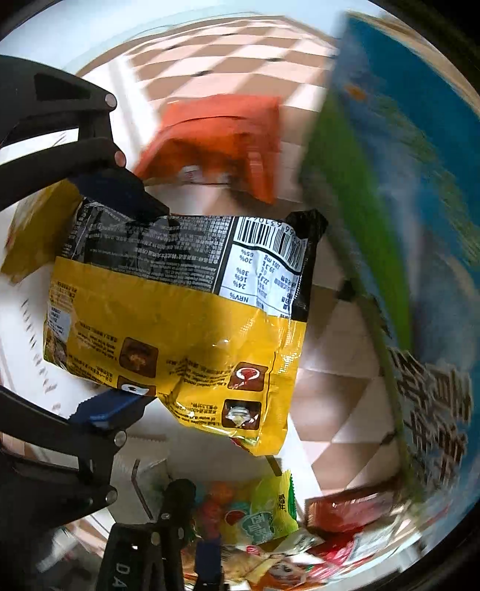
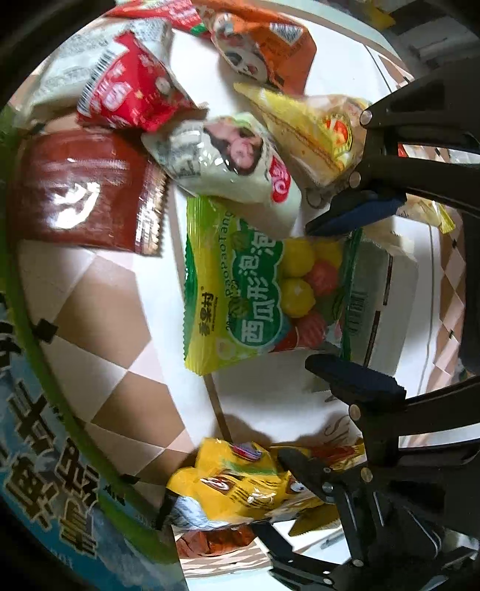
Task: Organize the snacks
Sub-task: 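Lift both held bags and carry them over the cardboard box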
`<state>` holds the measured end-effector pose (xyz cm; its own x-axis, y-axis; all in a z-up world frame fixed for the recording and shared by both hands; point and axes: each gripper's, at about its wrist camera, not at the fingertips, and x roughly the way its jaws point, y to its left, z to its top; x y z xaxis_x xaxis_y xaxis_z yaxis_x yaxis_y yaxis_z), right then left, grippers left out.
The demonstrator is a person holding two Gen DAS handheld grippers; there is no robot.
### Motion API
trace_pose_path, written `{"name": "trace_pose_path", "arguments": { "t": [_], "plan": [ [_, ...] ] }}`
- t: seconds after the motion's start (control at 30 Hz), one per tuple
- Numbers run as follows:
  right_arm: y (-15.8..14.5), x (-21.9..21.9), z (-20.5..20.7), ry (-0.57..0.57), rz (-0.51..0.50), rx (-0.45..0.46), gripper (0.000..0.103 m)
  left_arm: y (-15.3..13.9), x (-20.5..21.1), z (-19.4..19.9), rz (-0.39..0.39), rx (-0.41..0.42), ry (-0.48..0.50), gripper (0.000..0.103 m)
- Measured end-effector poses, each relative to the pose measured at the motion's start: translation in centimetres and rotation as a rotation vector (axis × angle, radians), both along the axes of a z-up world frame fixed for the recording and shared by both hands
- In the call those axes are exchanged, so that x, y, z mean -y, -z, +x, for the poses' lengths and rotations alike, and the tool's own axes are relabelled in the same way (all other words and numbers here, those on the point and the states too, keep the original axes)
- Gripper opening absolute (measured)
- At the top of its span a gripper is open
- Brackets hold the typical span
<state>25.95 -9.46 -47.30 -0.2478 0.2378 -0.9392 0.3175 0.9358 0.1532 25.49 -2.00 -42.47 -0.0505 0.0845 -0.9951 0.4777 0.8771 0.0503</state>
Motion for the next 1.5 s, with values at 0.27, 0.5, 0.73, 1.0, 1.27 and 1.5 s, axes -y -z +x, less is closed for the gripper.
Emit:
{"name": "trace_pose_path", "arguments": {
  "t": [0.27,0.5,0.73,1.0,1.27,1.5],
  "plan": [
    [-1.8,1.0,-2.3,-0.031,-0.020,0.060,0.060,0.3,-1.1,-4.4,0.006,-0.031,-0.249,0.082],
    [-4.1,4.1,-3.8,-0.043,0.009,0.107,0.056,-3.8,-2.9,-5.4,-0.076,0.023,-0.345,0.082],
    [-9.4,6.7,-6.5,-0.063,0.076,0.173,0.055,-8.7,-4.2,-6.5,-0.135,0.098,-0.395,0.082],
    [-18.0,7.8,-4.4,-0.121,0.109,0.297,0.054,-18.8,-3.1,-2.7,-0.217,0.176,-0.436,0.082],
    [-23.9,8.7,0.0,-0.102,0.152,0.431,0.054,-23.6,-0.4,1.9,-0.267,0.218,-0.456,0.082],
    [-25.3,9.9,5.5,-0.070,0.144,0.506,0.054,-23.8,1.2,8.5,-0.281,0.199,-0.466,0.082]
  ]
}}
